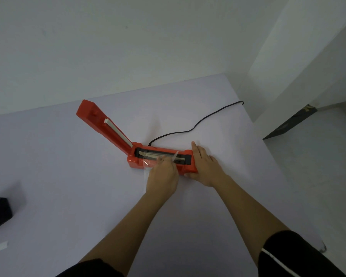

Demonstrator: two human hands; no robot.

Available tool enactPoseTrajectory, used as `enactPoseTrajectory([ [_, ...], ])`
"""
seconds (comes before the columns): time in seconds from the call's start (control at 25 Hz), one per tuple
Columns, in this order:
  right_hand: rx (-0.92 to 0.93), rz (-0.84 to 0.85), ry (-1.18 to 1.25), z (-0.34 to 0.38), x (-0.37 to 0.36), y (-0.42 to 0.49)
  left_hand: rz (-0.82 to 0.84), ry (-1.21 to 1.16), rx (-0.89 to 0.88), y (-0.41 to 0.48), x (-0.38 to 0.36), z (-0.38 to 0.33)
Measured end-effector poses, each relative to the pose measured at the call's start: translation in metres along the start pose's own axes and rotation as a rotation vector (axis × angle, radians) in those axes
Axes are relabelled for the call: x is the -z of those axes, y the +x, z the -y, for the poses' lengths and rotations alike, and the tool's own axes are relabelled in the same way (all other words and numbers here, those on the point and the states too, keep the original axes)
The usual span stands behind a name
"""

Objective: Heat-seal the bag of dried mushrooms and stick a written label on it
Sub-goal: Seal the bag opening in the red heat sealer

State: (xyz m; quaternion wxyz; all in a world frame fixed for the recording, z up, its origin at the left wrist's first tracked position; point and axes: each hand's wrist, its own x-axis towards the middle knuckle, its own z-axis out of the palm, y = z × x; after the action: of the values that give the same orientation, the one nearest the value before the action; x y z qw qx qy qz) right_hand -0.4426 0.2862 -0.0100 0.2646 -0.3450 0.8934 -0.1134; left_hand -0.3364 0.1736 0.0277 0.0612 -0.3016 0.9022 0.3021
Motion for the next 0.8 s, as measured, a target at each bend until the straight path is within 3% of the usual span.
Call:
enactPoseTrajectory([
  [0.16,-0.001,-0.002,-0.02,0.0,-0.001,0.0,-0.011,-0.138,-0.065,-0.007,0.008,0.005],
  [0.36,0.011,0.005,-0.026,-0.001,0.0,0.0,-0.003,-0.672,0.06,-0.017,0.037,0.029],
  [0.48,0.008,0.01,-0.03,-0.002,-0.001,0.001,-0.03,-0.866,0.113,-0.022,0.051,0.042],
  [0.8,0.008,0.024,-0.032,-0.003,-0.001,0.002,0.01,-0.807,0.053,-0.029,0.084,0.076],
])
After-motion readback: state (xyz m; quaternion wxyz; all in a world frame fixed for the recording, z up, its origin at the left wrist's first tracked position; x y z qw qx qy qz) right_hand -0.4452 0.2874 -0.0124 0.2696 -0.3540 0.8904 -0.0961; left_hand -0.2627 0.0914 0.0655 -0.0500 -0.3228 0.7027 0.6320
